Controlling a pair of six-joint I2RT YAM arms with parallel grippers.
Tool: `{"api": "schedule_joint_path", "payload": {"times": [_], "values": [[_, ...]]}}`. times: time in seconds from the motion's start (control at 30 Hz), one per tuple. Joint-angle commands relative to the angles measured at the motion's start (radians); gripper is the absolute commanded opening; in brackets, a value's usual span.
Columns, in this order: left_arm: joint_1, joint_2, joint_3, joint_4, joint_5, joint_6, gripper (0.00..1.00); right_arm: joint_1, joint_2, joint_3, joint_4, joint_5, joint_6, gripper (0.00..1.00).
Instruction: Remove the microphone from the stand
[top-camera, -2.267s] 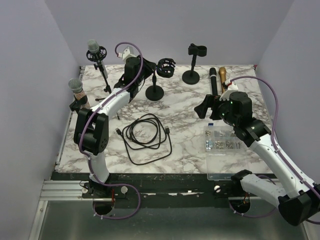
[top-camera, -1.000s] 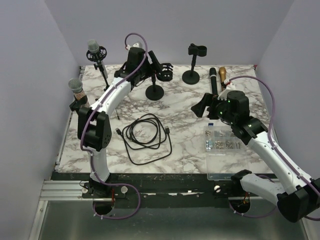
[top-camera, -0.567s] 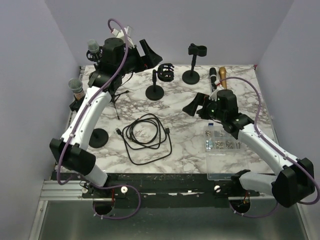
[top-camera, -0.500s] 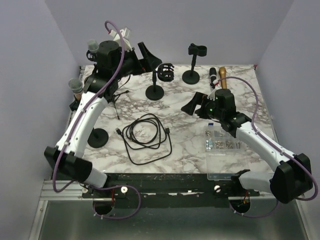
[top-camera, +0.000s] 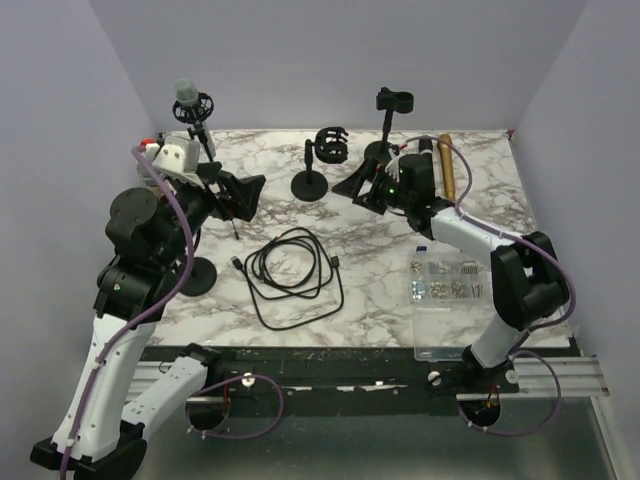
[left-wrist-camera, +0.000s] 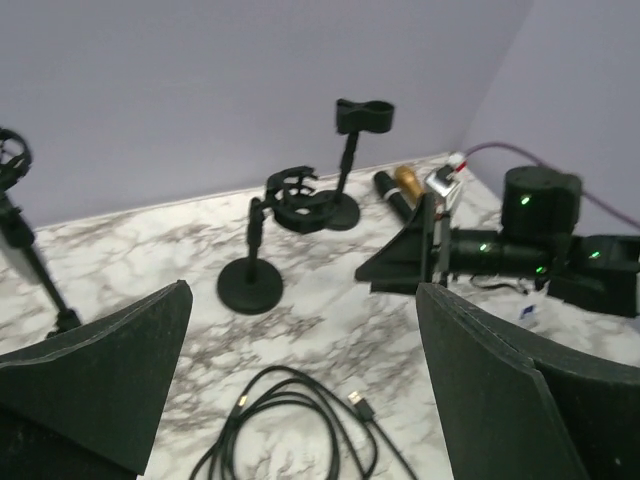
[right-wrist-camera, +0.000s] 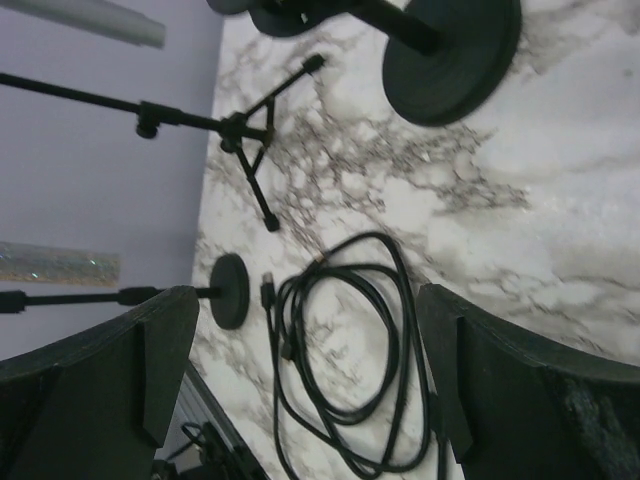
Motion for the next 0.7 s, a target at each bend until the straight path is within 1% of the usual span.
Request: {"api": "schedule_joint_path", "payload": {"times": [0.0,0.1,0.27,0.4,0.5,0.67], "values": [[0.007,-0.114,-0.202,0.108,-0.194,0.150,0.98,0.002,0.097,0.100,0.196,-0.039,0.148,1.00],[0.005,-0.191,-0.284,0.157,-0.211,0.153,0.98,0.000,0.172,0.165,0.246,-0.029,0.222,1.00],[-0.010,-0.291,-0.435,0.271,-0.214,0.143,0.98,-0.014,0.282,0.278,0.250,-0.013,0.323,1.00],[-0.043,-0.316,-0.438,0.275,-0.234,0.155,0.98,-0.027,0.328,0.324,0.262,-0.009,0.370,1.00],[-0.058,-0.334,-0.451,0.287,-0.234,0.152,0.98,-0.040,0.331,0.316,0.263,0.013,0.407,1.00],[-0.083,-0.347,-0.455,0.291,-0.240,0.155,0.98,-0.058,0.361,0.342,0.256,0.027,0.421,1.00]]}}
